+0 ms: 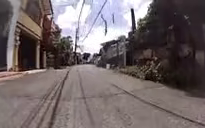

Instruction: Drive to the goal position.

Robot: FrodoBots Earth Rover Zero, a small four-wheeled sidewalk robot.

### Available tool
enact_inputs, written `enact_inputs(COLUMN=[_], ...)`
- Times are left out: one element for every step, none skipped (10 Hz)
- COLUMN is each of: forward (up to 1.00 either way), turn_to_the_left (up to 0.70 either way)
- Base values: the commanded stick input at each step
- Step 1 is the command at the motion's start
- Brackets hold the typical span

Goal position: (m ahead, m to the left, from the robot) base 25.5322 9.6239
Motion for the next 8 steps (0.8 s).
enact_inputs(forward=[0.70,0.70,0.70,0.70,0.70,0.70,0.70,0.70], turn_to_the_left=[0.00,0.00,0.00,0.00,0.00,0.00,0.00,0.00])
